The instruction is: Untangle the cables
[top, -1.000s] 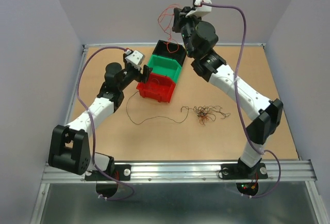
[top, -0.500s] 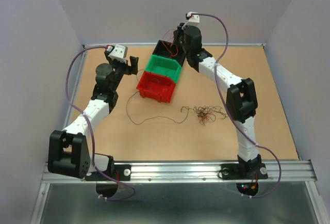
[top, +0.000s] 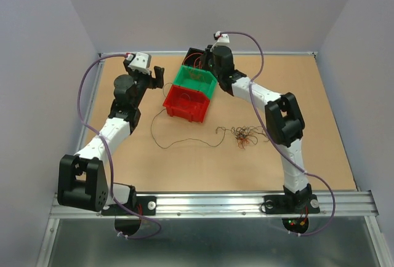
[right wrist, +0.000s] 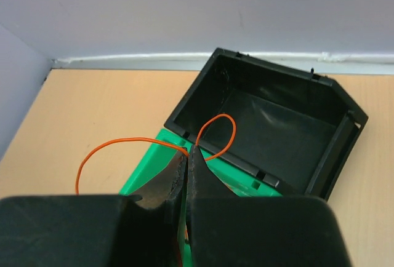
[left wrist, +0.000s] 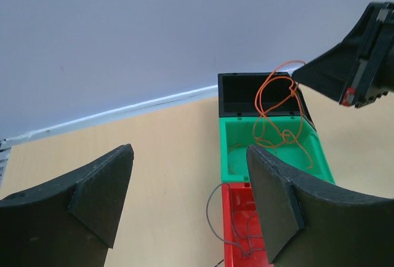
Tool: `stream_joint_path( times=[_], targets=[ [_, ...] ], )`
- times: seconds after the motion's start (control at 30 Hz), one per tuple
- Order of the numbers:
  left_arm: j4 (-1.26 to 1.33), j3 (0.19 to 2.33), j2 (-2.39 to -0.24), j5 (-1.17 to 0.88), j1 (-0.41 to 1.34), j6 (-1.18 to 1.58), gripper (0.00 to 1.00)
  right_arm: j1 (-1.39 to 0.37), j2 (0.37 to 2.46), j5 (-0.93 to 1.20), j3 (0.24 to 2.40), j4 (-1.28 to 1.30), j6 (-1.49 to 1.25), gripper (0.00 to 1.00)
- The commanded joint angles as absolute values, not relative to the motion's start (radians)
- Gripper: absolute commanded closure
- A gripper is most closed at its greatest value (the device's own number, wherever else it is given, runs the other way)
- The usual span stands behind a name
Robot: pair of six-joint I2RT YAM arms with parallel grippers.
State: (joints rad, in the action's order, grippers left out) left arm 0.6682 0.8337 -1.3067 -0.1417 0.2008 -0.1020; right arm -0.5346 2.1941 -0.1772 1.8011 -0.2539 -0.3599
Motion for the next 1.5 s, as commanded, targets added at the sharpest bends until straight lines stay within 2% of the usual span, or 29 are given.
stream_joint_path(
  times=[0.0, 0.37, 0.53, 0.8, 0.9, 0.93, 1.07, 1.17, 1.27, 1.37, 1.43, 1.47],
  targets=[
    [0.712, 0.877, -1.285, -0.137, 0.198, -0.107, 0.14, -0.563, 2.212, -0.207, 1.772, -0.278, -0.383, 1.0],
    [0.689, 0.893, -1.298, -0.146, 0.198, -0.127, 0.14, -0.563, 2.342, -0.117, 1.802, -0.109, -0.406, 0.99],
    [0.64, 0.916, -1.308, -0.149, 0.198, -0.15, 0.15, -0.565, 2.408, -0.127, 1.908, 0.026, -0.388, 0.88],
    [0.513, 0.945, -1.312, -0.146, 0.198, -0.212, 0.11, -0.569, 2.266, -0.183, 1.871, 0.023, -0.334, 0.71],
    [0.456, 0.954, -1.325, -0.13, 0.198, -0.236, 0.11, -0.569, 2.223, -0.166, 1.868, 0.025, -0.319, 0.61],
    [0.437, 0.956, -1.325, -0.12, 0.198, -0.241, 0.11, -0.568, 2.198, -0.16, 1.864, 0.023, -0.316, 0.54],
    [0.4, 0.93, -1.29, -0.106, 0.198, -0.276, 0.11, -0.568, 2.152, -0.153, 1.856, 0.021, -0.31, 0.45],
    [0.365, 0.896, -1.237, -0.139, 0.198, -0.316, 0.11, -0.568, 2.123, -0.121, 1.832, 0.023, -0.29, 0.34],
    [0.284, 0.868, -1.2, -0.262, 0.198, -0.388, 0.11, -0.569, 2.089, -0.095, 1.778, 0.023, -0.276, 0.2],
    [0.179, 0.83, -1.14, -0.463, 0.209, -0.529, 0.1, -0.568, 1.999, -0.094, 1.655, 0.017, -0.262, 0.18],
    [0.079, 0.812, -1.118, -0.587, 0.239, -0.654, 0.01, -0.568, 1.912, -0.124, 1.558, 0.012, -0.246, 0.15],
    [0.046, 0.802, -1.092, -0.615, 0.254, -0.691, 0.01, -0.568, 1.882, -0.168, 1.527, 0.011, -0.242, 0.14]
  ],
)
